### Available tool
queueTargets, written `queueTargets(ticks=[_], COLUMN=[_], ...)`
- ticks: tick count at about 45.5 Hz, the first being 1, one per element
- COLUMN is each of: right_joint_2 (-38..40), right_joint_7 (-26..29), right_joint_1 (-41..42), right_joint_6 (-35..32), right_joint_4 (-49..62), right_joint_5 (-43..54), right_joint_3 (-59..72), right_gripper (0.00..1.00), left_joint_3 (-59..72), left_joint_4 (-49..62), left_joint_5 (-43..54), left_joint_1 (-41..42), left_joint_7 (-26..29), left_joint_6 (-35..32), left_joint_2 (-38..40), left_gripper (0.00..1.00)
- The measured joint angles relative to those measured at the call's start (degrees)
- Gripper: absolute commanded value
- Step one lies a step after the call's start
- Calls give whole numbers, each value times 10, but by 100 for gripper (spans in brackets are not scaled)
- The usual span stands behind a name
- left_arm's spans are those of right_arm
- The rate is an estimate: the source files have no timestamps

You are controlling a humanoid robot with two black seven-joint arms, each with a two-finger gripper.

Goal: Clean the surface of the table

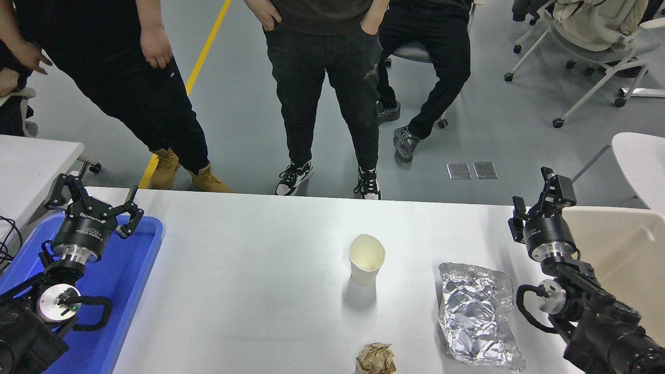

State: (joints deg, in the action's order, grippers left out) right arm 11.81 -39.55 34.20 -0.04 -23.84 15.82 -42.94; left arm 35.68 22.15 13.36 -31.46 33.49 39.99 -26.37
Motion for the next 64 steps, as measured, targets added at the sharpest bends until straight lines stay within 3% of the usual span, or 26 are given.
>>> queueTargets(ticks=[51, 64], right_joint_2=[8, 34], right_joint_7=[-1, 3], right_joint_1=[15, 37], right_joint_6=[-1, -2], right_joint_4=[1, -1], right_joint_5=[0, 1], right_joint_3=[1, 87], right_gripper=[98, 98], left_joint_3=[0, 0], left_joint_4=[0, 0], left_joint_5=[0, 0], left_joint_1=[0, 0], left_joint_7=[0, 0], left_joint_6=[0, 0], left_joint_2=[0, 0], left_gripper=[100, 100])
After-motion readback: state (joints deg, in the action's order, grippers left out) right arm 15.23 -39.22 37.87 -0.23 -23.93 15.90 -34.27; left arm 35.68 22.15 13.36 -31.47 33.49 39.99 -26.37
